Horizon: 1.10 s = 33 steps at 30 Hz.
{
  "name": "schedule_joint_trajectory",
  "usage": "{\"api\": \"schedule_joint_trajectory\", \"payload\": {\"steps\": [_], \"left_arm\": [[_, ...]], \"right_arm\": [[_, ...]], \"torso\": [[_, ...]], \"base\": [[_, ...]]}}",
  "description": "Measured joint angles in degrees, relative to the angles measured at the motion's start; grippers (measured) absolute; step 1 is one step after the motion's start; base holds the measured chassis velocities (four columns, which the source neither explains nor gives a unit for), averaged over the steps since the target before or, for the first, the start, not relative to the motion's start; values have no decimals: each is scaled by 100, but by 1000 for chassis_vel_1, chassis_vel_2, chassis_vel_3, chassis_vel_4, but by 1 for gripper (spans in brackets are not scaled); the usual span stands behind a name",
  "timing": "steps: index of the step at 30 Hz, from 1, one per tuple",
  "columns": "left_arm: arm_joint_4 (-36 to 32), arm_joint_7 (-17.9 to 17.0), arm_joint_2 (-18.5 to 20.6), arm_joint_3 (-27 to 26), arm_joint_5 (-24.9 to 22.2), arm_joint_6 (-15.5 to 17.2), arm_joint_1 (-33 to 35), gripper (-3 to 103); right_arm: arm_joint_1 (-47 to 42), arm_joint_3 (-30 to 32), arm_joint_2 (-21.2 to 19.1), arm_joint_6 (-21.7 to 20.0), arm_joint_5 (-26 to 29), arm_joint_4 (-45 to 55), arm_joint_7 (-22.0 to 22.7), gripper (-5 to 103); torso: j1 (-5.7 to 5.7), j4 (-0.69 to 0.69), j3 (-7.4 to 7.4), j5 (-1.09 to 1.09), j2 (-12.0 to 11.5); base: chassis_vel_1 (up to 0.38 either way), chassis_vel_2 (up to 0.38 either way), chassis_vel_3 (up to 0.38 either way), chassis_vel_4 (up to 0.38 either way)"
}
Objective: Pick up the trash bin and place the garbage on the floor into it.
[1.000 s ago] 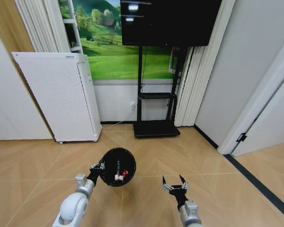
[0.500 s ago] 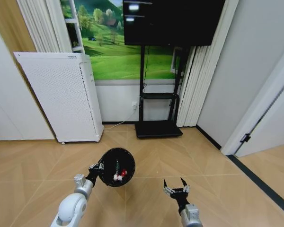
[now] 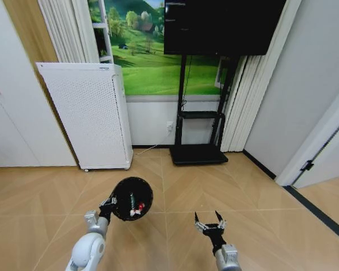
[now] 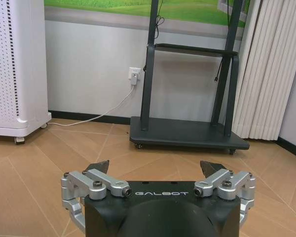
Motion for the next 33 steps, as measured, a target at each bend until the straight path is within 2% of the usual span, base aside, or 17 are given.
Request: {"api": "schedule_joint_trajectory", "payload": {"steps": [1, 4, 5, 6, 7, 9, 12, 14, 17, 23, 31, 33], "left_arm": [[145, -297, -18, -113, -240, 8, -115, 7], [486, -673, 53, -312, -811, 10, -454, 7], [486, -673, 53, -312, -811, 10, -454, 7], [660, -924, 106, -358, -1116, 18, -657, 7], [660, -924, 106, -358, -1116, 18, -657, 7], [1017, -1388, 164, -432, -1574, 53, -1027, 7], [1210, -1537, 205, -450, -1756, 66, -1207, 7], [1529, -1834, 264, -444, -2032, 100, -1524, 7], [1798, -1967, 270, -391, -2042, 100, -1771, 7], [2155, -1999, 230, -259, -1902, 69, -2077, 7], [2506, -1832, 196, -209, -1639, 22, -2248, 7], [2518, -1827, 199, -209, -1575, 18, -2246, 4]], "right_arm": [[2, 7, -2, 0, 8, -6, 0, 100], [14, 9, -2, 0, 16, -23, 0, 100], [14, 9, -2, 0, 16, -23, 0, 100], [19, 7, -2, 0, 18, -28, 0, 100], [19, 7, -2, 0, 18, -28, 0, 100], [31, 16, -1, 0, 24, -43, -1, 100], [34, 33, -2, -1, 33, -51, -1, 100], [36, 57, -7, -2, 48, -72, -1, 100], [37, 66, -3, 4, 51, -102, 1, 100], [56, 64, 16, 35, 52, -165, 7, 100], [127, 45, 30, 90, 54, -283, 16, 100], [147, 45, 34, 90, 54, -299, 16, 100]], "torso": [[0, -2, 0, 0, 0], [0, 0, 0, 0, 0], [0, 0, 0, 0, 0], [0, -1, 0, -1, 0], [0, -1, 0, -1, 0], [0, 0, 0, -1, 0], [0, 0, 0, -2, 0], [0, -1, 0, -1, 0], [0, -1, 0, -1, 0], [0, -2, 0, -1, 0], [1, -1, 0, -1, 0], [1, -1, 0, -1, 0]], "base": [[-60, -68, 66, 69], [-29, -64, 34, 54], [-23, -61, 2, 50], [0, 0, 0, 0], [0, 0, 0, 0], [0, 0, 0, 0], [0, 0, 0, 0], [0, 0, 0, 0], [0, 0, 0, 0], [0, 0, 0, 0], [0, 0, 0, 0], [0, 0, 0, 0]]}}
